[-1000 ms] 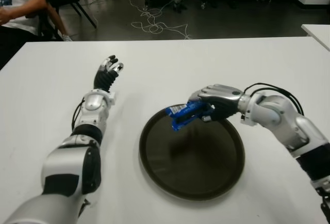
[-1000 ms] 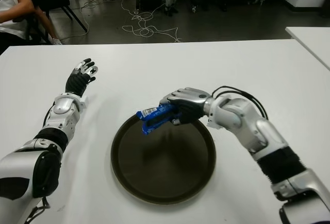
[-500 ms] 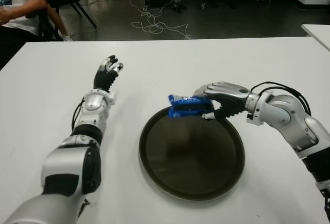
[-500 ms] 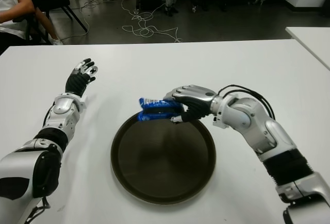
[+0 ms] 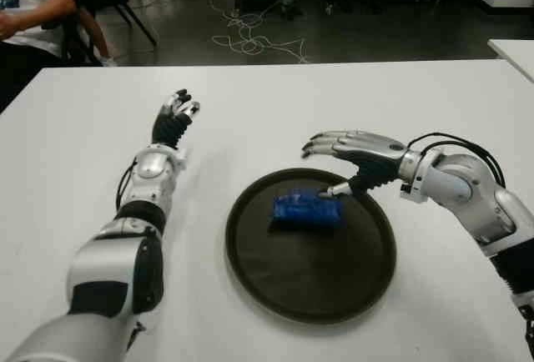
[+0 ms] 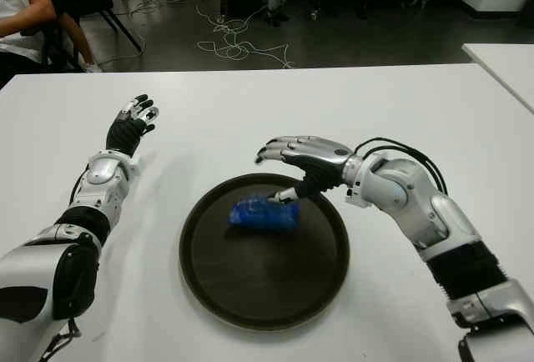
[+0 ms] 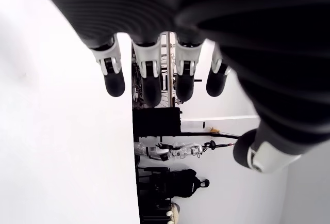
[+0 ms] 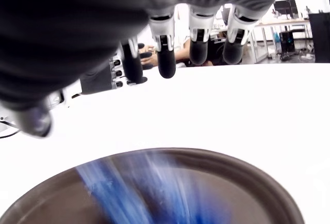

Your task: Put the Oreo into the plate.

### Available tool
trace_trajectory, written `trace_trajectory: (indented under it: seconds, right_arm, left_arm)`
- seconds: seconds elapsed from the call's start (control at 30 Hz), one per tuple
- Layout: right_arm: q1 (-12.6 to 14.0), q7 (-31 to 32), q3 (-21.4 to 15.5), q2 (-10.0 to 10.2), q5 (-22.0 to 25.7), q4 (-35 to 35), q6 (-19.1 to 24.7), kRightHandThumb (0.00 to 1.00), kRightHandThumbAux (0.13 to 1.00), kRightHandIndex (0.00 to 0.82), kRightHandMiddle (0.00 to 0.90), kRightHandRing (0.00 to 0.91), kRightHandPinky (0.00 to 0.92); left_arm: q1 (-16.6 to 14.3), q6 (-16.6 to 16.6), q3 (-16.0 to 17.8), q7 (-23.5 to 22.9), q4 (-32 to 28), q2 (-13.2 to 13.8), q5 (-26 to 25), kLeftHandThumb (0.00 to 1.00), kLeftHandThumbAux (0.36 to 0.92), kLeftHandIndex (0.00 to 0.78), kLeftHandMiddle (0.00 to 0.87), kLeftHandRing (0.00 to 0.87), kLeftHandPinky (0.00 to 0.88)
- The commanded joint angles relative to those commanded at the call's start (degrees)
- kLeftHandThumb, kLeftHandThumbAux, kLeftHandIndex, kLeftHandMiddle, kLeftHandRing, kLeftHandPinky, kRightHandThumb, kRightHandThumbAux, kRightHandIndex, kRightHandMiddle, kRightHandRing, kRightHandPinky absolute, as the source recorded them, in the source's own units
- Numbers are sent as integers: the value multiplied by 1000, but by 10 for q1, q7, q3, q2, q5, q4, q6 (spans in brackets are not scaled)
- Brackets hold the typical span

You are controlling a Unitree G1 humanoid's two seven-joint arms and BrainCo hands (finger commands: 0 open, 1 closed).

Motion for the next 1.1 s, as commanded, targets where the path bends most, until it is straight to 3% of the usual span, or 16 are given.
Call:
trace_trajectory:
  seconds: [0.8,0.87,0.97,1.1]
  right_arm:
    - [-6,8,-4,3,-4,8,22,11,290,0,0,0,0]
    - [-15,8,-7,3,0,24,22,13,288,0,0,0,0]
    - [-63,6,-18,2,26,120,-7,17,294,0,0,0,0]
    - [-108,-78,-24,29,21,268,-53,22,322,0,0,0,0]
  left_arm:
    - [-1,2,4,3,0,-2,-2,171,566,44,108,83,75]
    - [0,1,4,2,0,-2,-2,170,562,45,110,86,76]
    - [0,0,4,1,0,-2,-3,172,558,46,113,88,75]
    - [0,1,5,0,0,-2,-4,181,560,48,117,91,75]
